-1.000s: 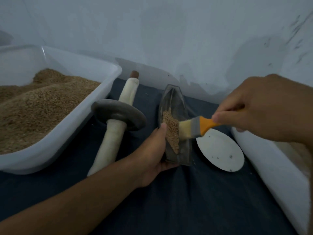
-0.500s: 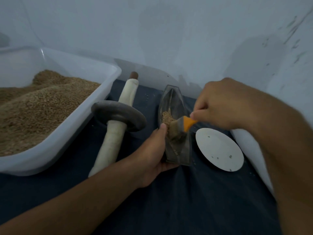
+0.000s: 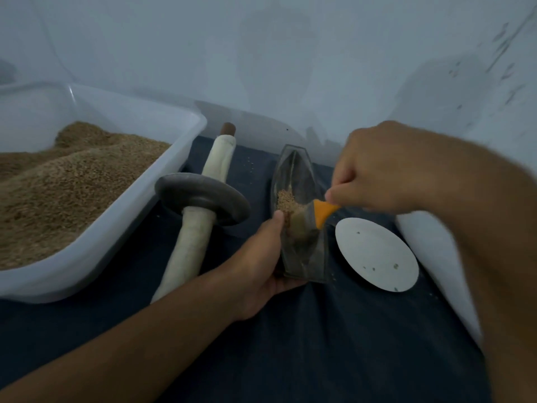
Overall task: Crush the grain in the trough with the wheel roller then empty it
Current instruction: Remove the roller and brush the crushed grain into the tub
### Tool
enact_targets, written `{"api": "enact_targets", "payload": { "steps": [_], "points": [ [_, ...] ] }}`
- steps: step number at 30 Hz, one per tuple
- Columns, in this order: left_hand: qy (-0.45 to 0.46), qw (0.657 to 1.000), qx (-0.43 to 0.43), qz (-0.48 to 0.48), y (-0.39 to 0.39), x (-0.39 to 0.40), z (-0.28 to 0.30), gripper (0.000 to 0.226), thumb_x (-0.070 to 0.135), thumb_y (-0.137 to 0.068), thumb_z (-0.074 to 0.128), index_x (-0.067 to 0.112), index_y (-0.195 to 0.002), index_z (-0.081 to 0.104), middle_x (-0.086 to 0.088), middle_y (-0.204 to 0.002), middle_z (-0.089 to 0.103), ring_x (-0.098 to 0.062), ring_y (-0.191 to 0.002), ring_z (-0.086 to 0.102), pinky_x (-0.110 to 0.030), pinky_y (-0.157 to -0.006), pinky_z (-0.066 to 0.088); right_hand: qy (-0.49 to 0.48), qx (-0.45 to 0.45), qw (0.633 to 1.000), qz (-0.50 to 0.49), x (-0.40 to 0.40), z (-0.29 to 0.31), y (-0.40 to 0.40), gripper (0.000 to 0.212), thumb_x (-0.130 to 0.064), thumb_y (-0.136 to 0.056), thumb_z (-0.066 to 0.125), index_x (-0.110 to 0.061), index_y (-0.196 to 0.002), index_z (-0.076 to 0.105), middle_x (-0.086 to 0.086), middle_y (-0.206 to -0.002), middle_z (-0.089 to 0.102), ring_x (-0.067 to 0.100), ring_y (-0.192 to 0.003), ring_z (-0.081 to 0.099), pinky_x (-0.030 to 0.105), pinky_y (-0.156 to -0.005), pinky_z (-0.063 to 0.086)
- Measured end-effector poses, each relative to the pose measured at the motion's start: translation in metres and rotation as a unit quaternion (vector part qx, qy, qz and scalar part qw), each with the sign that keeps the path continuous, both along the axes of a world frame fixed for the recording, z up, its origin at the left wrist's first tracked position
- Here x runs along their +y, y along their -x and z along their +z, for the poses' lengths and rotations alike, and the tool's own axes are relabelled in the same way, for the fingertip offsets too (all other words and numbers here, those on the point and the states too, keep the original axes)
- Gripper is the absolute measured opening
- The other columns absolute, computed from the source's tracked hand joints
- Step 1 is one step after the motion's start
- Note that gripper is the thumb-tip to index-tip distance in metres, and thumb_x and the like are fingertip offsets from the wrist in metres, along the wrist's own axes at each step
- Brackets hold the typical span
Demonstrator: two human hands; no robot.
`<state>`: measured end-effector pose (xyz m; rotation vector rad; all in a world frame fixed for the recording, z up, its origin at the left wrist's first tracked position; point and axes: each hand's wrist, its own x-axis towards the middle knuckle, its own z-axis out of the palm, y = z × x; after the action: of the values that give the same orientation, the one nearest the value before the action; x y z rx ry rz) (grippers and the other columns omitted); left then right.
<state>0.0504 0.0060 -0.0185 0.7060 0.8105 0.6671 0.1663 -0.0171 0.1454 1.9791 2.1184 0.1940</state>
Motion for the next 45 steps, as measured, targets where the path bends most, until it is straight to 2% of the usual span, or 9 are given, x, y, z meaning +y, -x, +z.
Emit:
{"api": "enact_targets", "payload": {
  "steps": [3, 8, 13, 18, 21, 30, 35, 40, 45],
  "points": [
    [0.010, 1.000, -0.004, 0.004, 0.000, 0.001, -0.001, 0.046, 0.057, -0.102, 0.037, 0.027, -0.125, 0.062, -0.001, -0.106, 0.075, -0.020, -0.094, 0.073, -0.037, -0.074, 0.060, 0.024, -0.014, 0.999, 0.027, -0.017, 0.009, 0.006, 0.039, -0.055, -0.078, 0.055, -0.025, -0.059, 0.070, -0.005, -0.052, 0.059, 0.008, -0.052, 0.054, 0.026, -0.050, 0.040],
    [0.002, 1.000, -0.009, -0.005, -0.001, 0.000, 0.002, 0.048, 0.059, -0.101, 0.035, 0.027, -0.116, 0.068, -0.003, -0.103, 0.076, -0.020, -0.093, 0.073, -0.041, -0.075, 0.060, -0.023, -0.024, 0.999, 0.011, 0.011, -0.024, 0.009, 0.029, -0.024, -0.093, 0.064, -0.015, -0.066, 0.056, 0.001, -0.062, 0.047, 0.015, -0.054, 0.043, 0.027, -0.049, 0.034],
    [0.009, 1.000, 0.007, -0.003, -0.003, 0.005, 0.005, 0.047, 0.058, -0.101, 0.036, 0.026, -0.119, 0.067, -0.004, -0.102, 0.076, -0.022, -0.091, 0.074, -0.041, -0.074, 0.060, -0.010, 0.012, 1.000, -0.003, -0.009, 0.002, -0.014, 0.034, -0.045, -0.086, 0.065, -0.019, -0.066, 0.070, 0.003, -0.059, 0.062, 0.019, -0.059, 0.059, 0.033, -0.057, 0.049],
    [0.006, 1.000, 0.013, -0.006, -0.001, 0.005, 0.004, 0.029, 0.021, -0.096, 0.049, 0.020, -0.123, 0.060, -0.010, -0.102, 0.075, -0.027, -0.091, 0.073, -0.044, -0.074, 0.060, -0.007, 0.012, 1.000, 0.018, -0.004, -0.020, -0.007, 0.031, -0.038, -0.091, 0.065, -0.020, -0.066, 0.065, -0.003, -0.057, 0.054, 0.013, -0.053, 0.049, 0.028, -0.051, 0.041],
    [-0.035, 0.998, 0.040, -0.020, -0.003, 0.004, 0.002, 0.043, 0.002, -0.086, 0.052, 0.027, -0.119, 0.058, -0.007, -0.096, 0.076, -0.022, -0.085, 0.074, -0.037, -0.069, 0.060, -0.032, 0.043, 0.998, -0.015, 0.005, -0.029, -0.022, 0.029, -0.034, -0.093, 0.063, -0.013, -0.076, 0.071, 0.001, -0.063, 0.058, 0.015, -0.055, 0.048, 0.032, -0.055, 0.044],
    [-0.062, 0.993, 0.097, 0.000, -0.009, 0.004, 0.012, 0.052, -0.010, -0.083, 0.044, 0.027, -0.115, 0.062, -0.005, -0.091, 0.076, -0.023, -0.086, 0.073, -0.035, -0.067, 0.059, -0.018, 0.104, 0.994, -0.004, -0.011, -0.033, -0.037, 0.037, -0.046, -0.096, 0.055, -0.019, -0.082, 0.076, 0.002, -0.075, 0.070, 0.017, -0.068, 0.065, 0.036, -0.069, 0.056],
    [-0.054, 0.997, 0.060, -0.005, 0.000, -0.002, 0.035, 0.047, -0.012, -0.083, 0.043, 0.014, -0.118, 0.060, -0.016, -0.100, 0.074, -0.029, -0.091, 0.073, -0.039, -0.071, 0.060, -0.039, 0.125, 0.991, 0.003, -0.024, -0.014, -0.038, 0.037, -0.045, -0.096, 0.056, -0.021, -0.075, 0.074, 0.003, -0.072, 0.069, 0.014, -0.061, 0.062, 0.032, -0.062, 0.051],
    [-0.077, 0.996, 0.039, -0.029, 0.010, -0.015, 0.065, 0.047, -0.011, -0.085, 0.043, 0.011, -0.124, 0.057, -0.018, -0.107, 0.072, -0.029, -0.091, 0.072, -0.037, -0.071, 0.059, -0.065, 0.126, 0.990, 0.016, -0.043, 0.021, -0.031, 0.029, -0.052, -0.089, 0.060, -0.034, -0.073, 0.076, -0.016, -0.061, 0.066, 0.002, -0.060, 0.061, 0.027, -0.059, 0.051],
    [-0.108, 0.994, 0.001, -0.032, 0.028, -0.025, 0.107, 0.040, -0.010, -0.089, 0.043, 0.007, -0.122, 0.057, -0.017, -0.102, 0.074, -0.025, -0.087, 0.074, -0.034, -0.067, 0.060, -0.079, 0.156, 0.984, 0.040, -0.063, 0.068, -0.013, 0.030, -0.065, -0.071, 0.053, -0.042, -0.071, 0.074, -0.023, -0.054, 0.064, -0.008, -0.051, 0.058, 0.023, -0.052, 0.038]
  ]
}}
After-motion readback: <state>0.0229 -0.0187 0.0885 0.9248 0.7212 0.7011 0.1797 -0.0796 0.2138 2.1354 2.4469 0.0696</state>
